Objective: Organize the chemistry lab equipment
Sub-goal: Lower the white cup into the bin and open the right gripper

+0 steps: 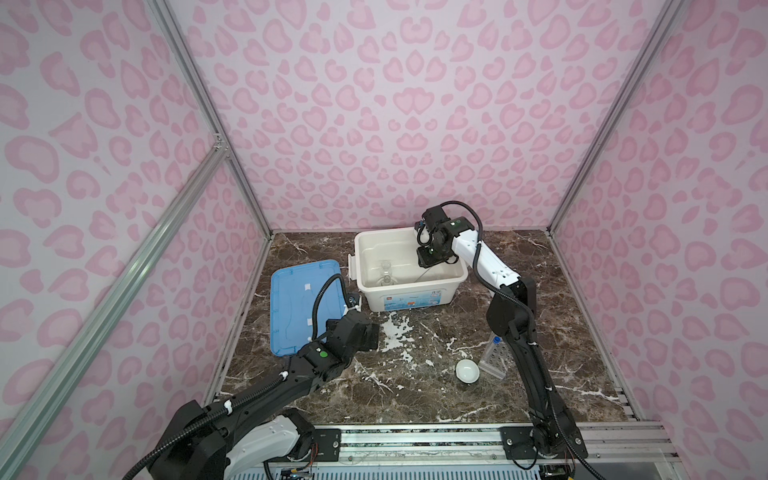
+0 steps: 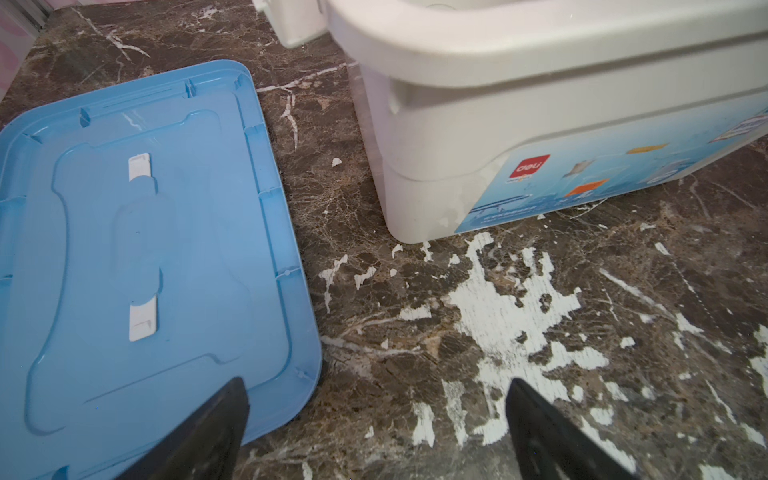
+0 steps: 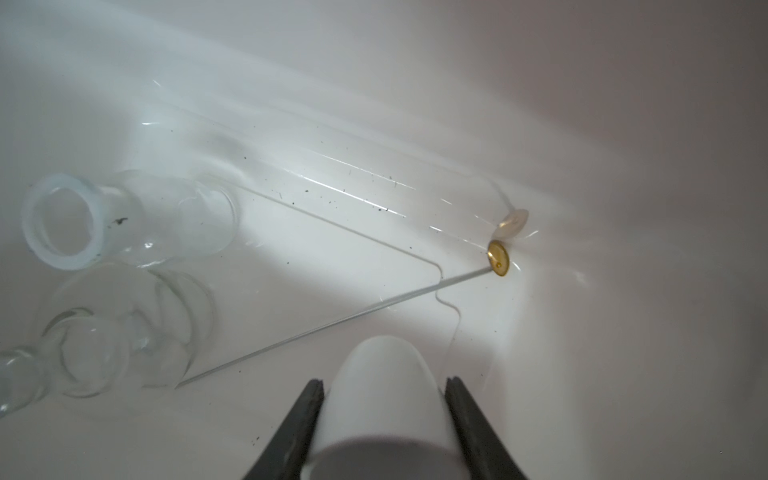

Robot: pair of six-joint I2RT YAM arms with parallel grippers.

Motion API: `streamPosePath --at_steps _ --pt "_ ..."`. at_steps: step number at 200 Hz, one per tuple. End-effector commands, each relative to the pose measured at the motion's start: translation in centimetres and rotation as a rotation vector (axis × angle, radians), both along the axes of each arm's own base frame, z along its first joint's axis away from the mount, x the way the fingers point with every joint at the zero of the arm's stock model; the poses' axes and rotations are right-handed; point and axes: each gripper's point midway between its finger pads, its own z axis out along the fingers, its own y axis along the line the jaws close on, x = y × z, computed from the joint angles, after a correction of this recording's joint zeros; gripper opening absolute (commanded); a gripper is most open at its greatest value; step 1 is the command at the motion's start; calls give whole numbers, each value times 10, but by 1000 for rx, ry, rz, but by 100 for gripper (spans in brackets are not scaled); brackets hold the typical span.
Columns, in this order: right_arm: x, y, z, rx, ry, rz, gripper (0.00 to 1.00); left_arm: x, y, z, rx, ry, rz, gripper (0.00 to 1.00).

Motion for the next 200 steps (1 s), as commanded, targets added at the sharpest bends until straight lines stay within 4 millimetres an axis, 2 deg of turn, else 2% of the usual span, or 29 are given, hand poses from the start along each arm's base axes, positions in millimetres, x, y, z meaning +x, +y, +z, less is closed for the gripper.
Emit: streamPosePath --at_steps 1,82,146,200 --pt "0 -1 -11 -11 18 -16 40 3 -1 1 -12 -14 7 97" --pt "3 -7 -37 -44 64 -33 40 2 -4 -2 -8 -4 4 97" --pt "-2 0 -45 -27 89 -19 42 1 -9 -1 -9 -3 -7 97" --pt "-5 -4 -53 -44 113 -31 44 1 -10 0 -6 -4 -11 97"
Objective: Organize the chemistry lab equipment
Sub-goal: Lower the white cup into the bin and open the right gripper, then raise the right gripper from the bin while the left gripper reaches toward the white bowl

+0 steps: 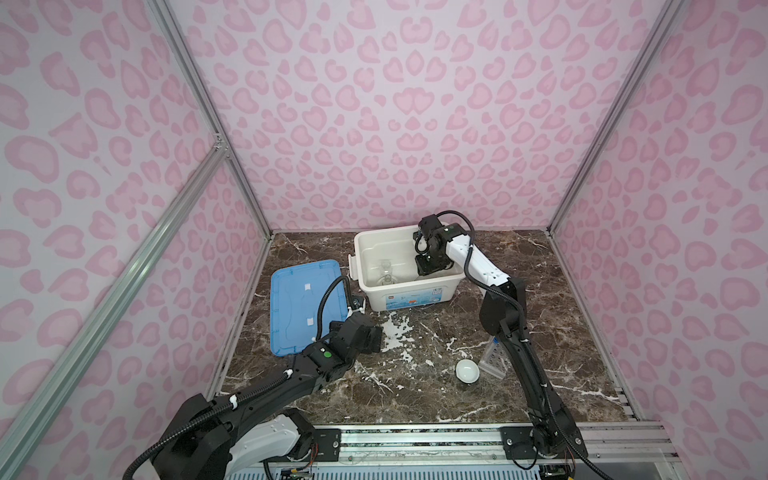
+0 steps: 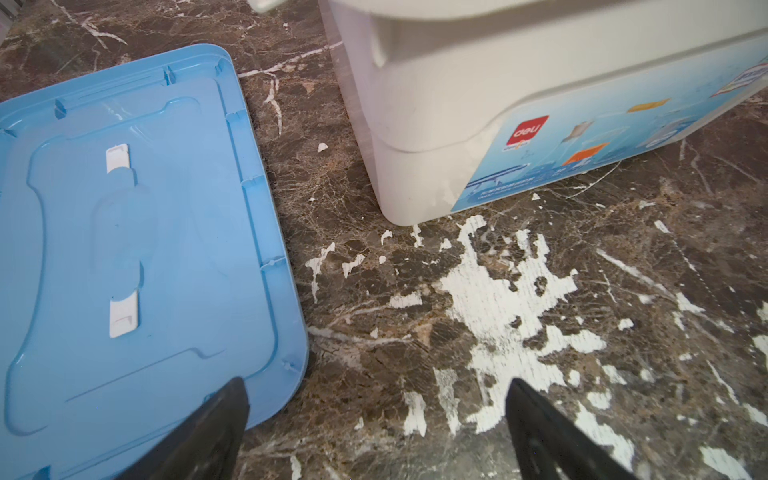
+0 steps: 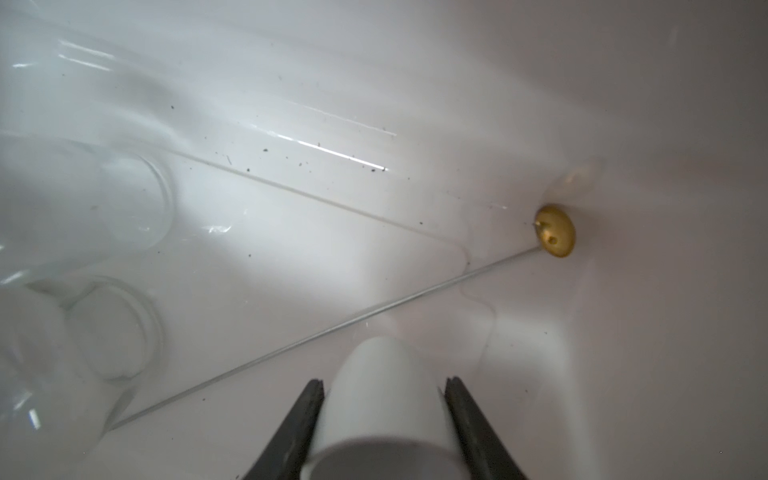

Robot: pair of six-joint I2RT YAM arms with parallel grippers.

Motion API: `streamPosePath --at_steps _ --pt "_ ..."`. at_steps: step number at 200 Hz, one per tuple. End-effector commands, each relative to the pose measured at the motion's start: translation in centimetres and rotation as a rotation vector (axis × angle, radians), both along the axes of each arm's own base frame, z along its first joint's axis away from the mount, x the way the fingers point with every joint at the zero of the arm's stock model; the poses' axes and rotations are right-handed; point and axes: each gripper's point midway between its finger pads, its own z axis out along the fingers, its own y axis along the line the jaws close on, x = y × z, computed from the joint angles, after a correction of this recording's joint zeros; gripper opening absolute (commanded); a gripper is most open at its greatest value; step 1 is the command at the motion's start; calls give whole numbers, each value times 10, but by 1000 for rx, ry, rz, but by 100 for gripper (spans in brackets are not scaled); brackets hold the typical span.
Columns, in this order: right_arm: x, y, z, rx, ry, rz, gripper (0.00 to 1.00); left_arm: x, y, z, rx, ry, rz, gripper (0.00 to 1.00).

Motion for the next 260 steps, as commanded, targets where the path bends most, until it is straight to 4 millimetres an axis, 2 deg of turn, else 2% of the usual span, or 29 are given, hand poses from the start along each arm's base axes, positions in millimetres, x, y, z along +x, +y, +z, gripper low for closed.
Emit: streamPosePath --at_steps 1,52,85,125,170,207,237,248,250,260 --pt "-2 -1 -8 -8 21 -10 44 5 -4 9 -22 -28 9 97" --pt "-3 0 -10 -9 27 -10 53 4 -5 9 -21 -28 5 97" --pt "-5 0 -10 -7 31 -7 55 4 -6 11 -16 -29 1 98" --pt "-3 1 7 15 9 -13 63 3 -16 17 -9 -40 -38 98" --pt "-1 9 50 88 -73 -4 73 -5 -55 27 44 -78 -197 98" --pt "-4 14 85 154 -131 1 81 -15 -90 22 124 -68 -334 97" --pt "-8 12 108 178 -174 -1 83 -30 -132 12 191 -50 -481 97" --pt "-10 11 110 183 -182 -4 84 -38 -150 8 211 -43 -542 97" --pt "-11 11 120 194 -201 -3 85 -40 -153 7 213 -43 -552 97" --pt "-14 10 129 207 -220 -3 85 -48 -170 3 225 -36 -606 97"
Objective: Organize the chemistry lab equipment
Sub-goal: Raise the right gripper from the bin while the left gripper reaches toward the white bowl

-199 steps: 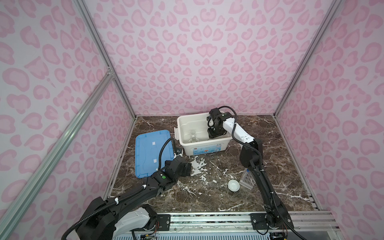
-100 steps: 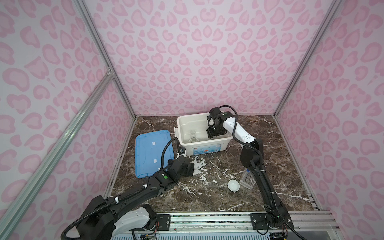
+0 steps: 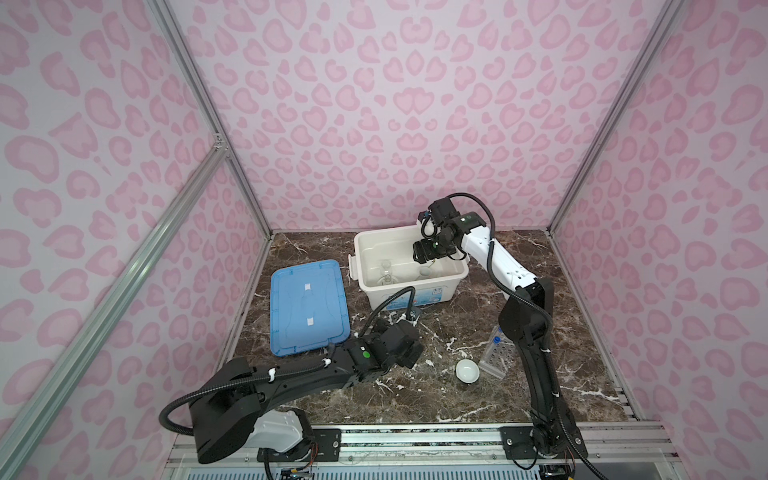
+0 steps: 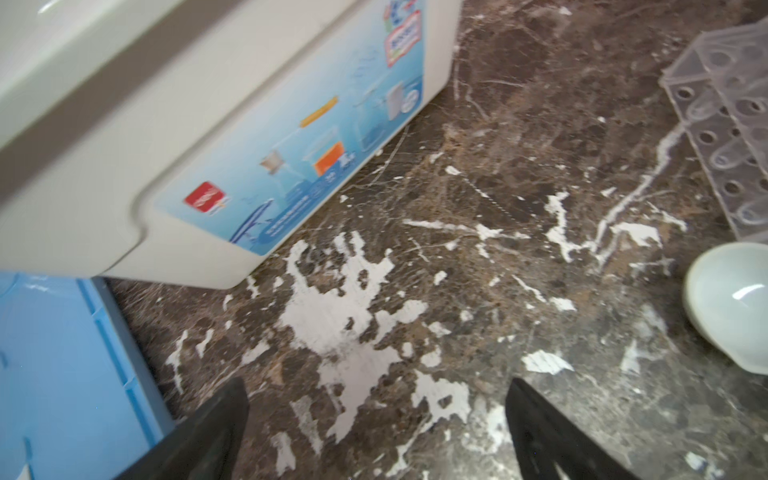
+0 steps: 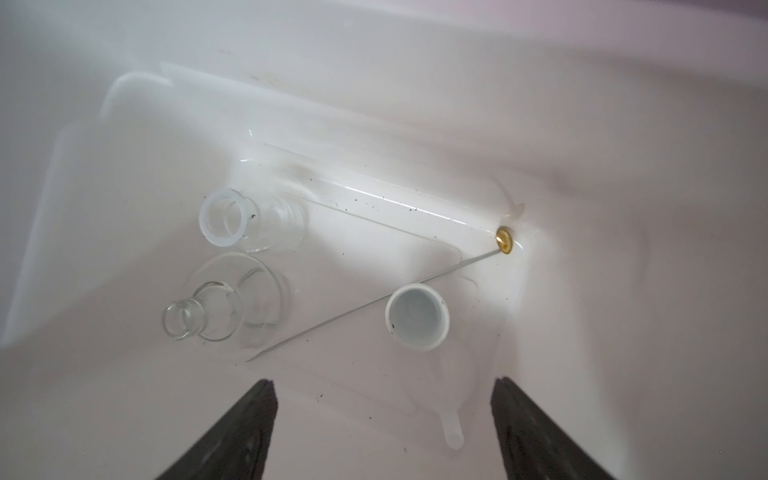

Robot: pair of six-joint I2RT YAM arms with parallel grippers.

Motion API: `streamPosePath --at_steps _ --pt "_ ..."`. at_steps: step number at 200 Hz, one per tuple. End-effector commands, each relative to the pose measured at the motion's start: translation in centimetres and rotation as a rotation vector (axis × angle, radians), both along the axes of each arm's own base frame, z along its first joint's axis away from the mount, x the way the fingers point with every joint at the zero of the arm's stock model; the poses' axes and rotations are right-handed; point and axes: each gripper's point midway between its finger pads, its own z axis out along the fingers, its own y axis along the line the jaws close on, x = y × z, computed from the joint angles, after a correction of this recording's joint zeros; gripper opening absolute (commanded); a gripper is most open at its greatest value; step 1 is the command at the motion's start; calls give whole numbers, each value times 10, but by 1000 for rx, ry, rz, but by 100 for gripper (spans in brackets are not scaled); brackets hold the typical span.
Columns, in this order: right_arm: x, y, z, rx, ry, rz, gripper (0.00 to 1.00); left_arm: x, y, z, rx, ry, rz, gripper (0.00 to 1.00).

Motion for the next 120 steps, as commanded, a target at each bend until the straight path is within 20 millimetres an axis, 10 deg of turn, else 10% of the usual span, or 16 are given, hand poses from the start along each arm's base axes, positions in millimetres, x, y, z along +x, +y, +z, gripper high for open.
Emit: streamPosePath --at_steps 1,47,120 --pt "0 4 18 44 -56 -2 85 -11 -34 -1 26 -10 -121 97" --pt "-13 -11 48 66 -140 -25 87 -47 -100 -14 -16 68 -308 98" --pt "-33 -46 70 85 -199 -73 87 -75 -144 -36 -79 213 -430 97"
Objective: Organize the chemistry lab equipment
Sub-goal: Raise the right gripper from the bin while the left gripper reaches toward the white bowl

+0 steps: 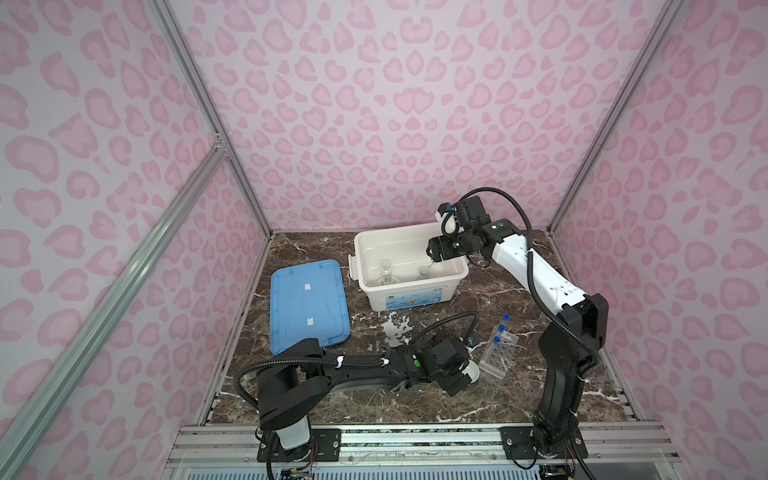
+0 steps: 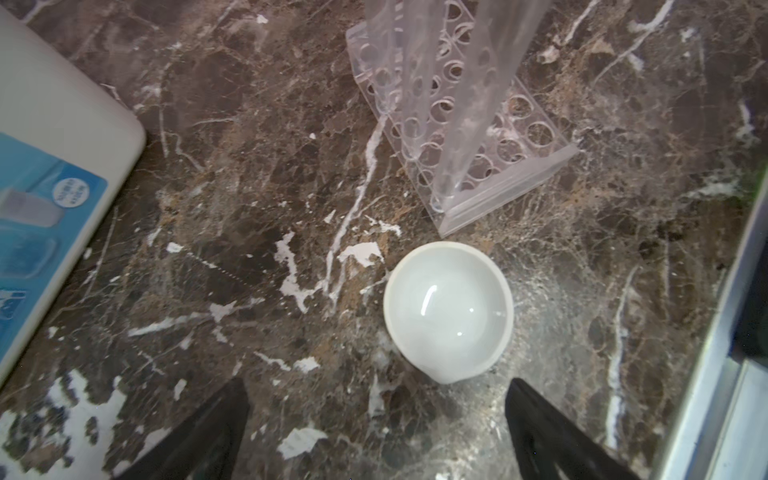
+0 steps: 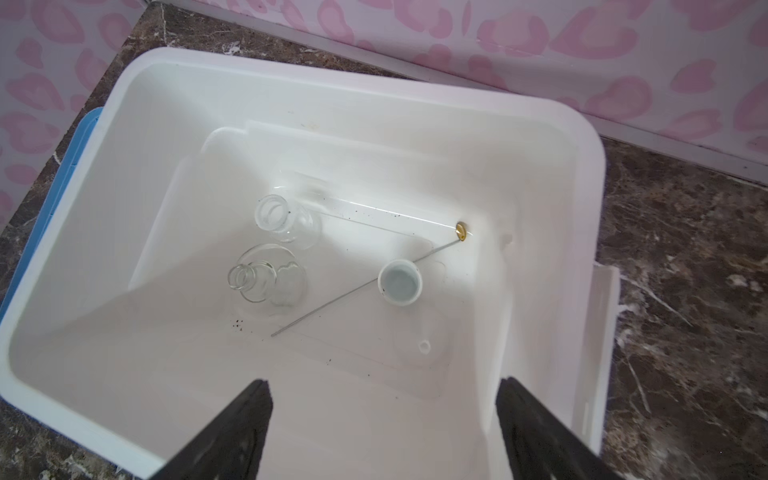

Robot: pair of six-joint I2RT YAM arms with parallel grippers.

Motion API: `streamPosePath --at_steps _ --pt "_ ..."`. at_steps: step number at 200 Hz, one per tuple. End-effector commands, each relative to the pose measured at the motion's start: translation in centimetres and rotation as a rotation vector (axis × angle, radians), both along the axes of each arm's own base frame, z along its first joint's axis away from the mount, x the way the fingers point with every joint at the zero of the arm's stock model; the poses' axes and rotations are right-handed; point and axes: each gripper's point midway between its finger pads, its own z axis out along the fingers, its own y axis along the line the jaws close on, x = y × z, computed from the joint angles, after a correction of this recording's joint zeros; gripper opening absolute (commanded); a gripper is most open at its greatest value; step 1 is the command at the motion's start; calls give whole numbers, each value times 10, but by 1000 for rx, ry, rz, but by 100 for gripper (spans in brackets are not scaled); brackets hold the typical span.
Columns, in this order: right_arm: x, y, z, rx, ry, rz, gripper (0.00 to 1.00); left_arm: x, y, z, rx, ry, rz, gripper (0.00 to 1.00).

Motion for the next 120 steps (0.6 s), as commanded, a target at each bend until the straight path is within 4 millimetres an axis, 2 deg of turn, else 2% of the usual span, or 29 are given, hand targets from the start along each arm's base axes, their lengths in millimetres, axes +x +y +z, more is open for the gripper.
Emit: streamPosePath --at_steps 1,43,120 --pt "2 -5 7 13 -42 -14 87 -11 -18 -2 -48 69 -50 97" --pt "-2 -17 7 18 -41 -32 87 -15 -25 -16 -31 112 -59 97" --pt "-5 -18 7 26 -41 -33 87 -7 -35 -30 7 116 -28 98"
